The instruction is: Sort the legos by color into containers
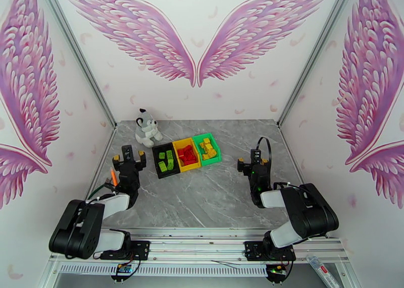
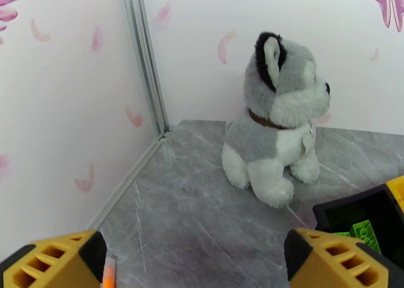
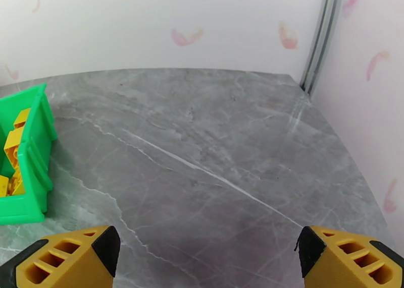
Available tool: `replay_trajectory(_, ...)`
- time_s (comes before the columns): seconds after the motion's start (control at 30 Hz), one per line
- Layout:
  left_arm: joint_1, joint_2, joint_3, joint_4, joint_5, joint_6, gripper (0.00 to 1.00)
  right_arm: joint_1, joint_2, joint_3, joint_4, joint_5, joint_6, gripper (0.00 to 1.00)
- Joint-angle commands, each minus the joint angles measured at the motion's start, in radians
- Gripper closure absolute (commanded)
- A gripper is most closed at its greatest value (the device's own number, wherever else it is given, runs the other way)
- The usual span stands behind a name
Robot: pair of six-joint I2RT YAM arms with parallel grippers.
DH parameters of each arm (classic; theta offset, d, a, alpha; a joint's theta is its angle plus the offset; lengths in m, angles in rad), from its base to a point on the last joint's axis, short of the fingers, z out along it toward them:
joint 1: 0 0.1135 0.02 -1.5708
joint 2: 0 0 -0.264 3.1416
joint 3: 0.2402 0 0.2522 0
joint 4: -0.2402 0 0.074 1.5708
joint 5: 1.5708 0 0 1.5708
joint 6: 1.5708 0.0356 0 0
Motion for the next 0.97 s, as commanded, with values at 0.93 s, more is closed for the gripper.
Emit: replay_trajectory(0.93,0.114,0.014,0.098,-0.158,0.134,-0.104,0.01,-0.038,0.003,0.031,-0.028,-0.079,0.023,0.01)
